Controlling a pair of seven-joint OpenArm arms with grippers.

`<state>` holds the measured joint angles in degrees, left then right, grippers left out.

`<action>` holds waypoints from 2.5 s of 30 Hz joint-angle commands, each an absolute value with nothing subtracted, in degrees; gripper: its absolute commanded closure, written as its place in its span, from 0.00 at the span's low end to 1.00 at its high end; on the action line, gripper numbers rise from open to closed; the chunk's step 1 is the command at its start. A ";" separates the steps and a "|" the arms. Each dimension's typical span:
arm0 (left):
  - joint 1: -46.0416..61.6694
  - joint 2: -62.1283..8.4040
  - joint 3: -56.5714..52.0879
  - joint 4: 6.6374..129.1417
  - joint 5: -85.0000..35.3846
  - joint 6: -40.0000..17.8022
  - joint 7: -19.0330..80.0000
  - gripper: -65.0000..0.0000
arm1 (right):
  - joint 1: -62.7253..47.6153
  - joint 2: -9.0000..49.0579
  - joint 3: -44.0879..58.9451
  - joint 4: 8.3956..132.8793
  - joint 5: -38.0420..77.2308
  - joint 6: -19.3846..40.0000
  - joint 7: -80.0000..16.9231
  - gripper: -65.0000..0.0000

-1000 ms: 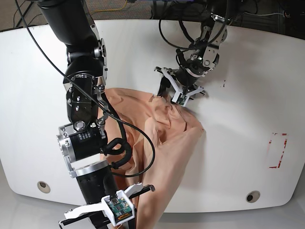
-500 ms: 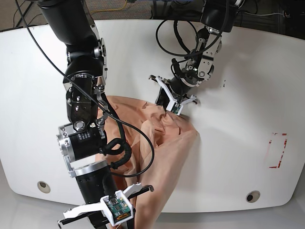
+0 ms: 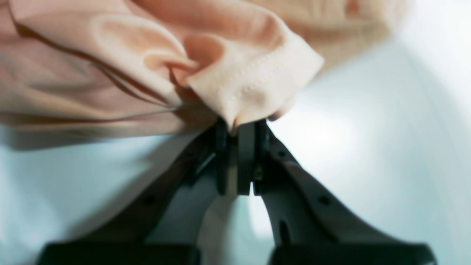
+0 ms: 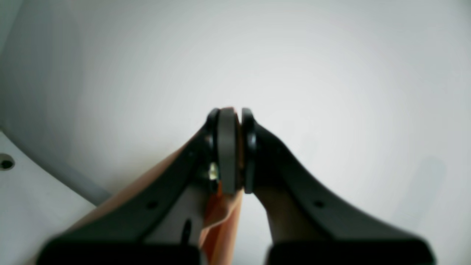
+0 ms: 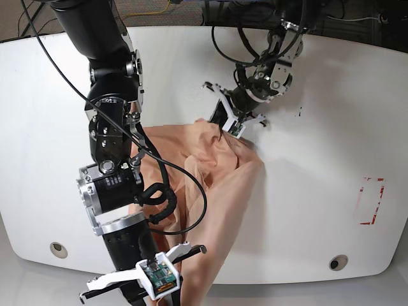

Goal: Layout the t-shirt on the table in an organized manner, then fold the t-shirt properly
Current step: 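Lower the left gripper onto the shirt and grasp another edge, then lift the shirt with both grippers and pull the edges apart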

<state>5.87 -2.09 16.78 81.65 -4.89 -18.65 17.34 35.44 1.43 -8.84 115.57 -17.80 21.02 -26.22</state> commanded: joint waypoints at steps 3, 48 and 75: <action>8.13 -4.79 16.13 89.80 -4.88 -18.07 17.54 1.00 | 37.23 1.45 -8.48 116.44 -17.89 20.00 -24.66 1.00; -10.95 -13.32 -25.10 113.89 -5.05 -31.34 41.98 1.00 | 46.20 7.87 -0.92 105.19 -17.63 20.00 -29.23 1.00; -48.57 -19.74 -22.46 107.47 -4.79 -33.80 56.75 1.00 | 67.38 8.92 -0.31 84.09 -17.63 20.09 -29.14 1.00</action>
